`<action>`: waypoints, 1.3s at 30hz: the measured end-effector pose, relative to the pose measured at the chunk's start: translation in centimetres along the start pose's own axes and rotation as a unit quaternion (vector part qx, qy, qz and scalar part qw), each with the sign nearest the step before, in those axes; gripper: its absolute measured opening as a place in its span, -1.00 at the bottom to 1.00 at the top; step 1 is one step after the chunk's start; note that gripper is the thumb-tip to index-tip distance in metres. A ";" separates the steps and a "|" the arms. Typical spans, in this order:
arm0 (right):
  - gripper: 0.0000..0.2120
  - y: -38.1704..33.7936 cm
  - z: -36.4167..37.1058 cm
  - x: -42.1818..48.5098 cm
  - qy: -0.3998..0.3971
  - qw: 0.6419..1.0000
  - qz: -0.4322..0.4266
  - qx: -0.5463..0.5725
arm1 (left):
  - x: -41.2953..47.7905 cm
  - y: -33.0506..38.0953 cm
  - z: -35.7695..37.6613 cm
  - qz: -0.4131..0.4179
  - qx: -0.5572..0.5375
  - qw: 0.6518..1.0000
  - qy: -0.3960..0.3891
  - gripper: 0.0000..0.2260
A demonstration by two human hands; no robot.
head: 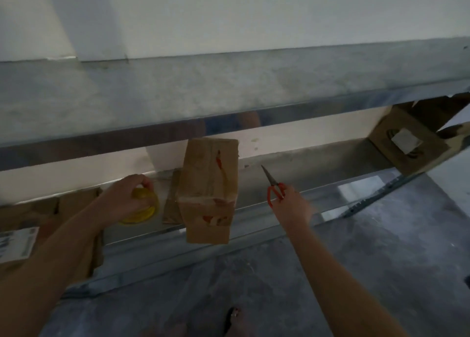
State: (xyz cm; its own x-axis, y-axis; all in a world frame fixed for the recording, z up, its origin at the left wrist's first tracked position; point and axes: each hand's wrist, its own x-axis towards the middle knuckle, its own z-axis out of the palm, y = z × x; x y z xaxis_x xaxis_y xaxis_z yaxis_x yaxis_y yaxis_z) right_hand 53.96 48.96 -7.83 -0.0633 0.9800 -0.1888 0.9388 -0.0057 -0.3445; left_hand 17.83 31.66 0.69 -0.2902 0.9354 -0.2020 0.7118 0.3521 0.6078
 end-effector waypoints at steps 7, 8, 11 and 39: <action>-0.62 -1.2 3.4 5.5 -0.070 0.997 -0.016 0.004 | -1.4 -0.2 1.6 -0.070 -0.002 0.997 0.010 -0.82; -0.62 -1.1 3.6 5.6 -0.069 0.997 -0.018 0.009 | -1.5 -0.3 1.8 -0.078 -0.004 0.997 0.012 -0.82; -0.56 -0.9 3.8 5.5 -0.069 0.996 -0.032 -0.041 | -1.5 -0.4 2.3 -0.091 -0.008 0.996 0.019 -0.82; -0.59 -21.1 7.0 -14.6 0.217 0.962 -0.061 0.156 | 0.5 -1.2 -1.3 0.085 -0.100 0.989 -0.069 -0.91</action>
State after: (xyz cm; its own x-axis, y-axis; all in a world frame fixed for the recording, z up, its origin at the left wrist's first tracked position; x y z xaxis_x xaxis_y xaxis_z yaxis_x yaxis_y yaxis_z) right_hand 32.73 33.41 -4.27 0.0442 0.9673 0.2498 0.7816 0.1223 -0.6117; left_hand 16.02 31.68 0.82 -0.0778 0.9809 -0.1783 0.5979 0.1890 0.7790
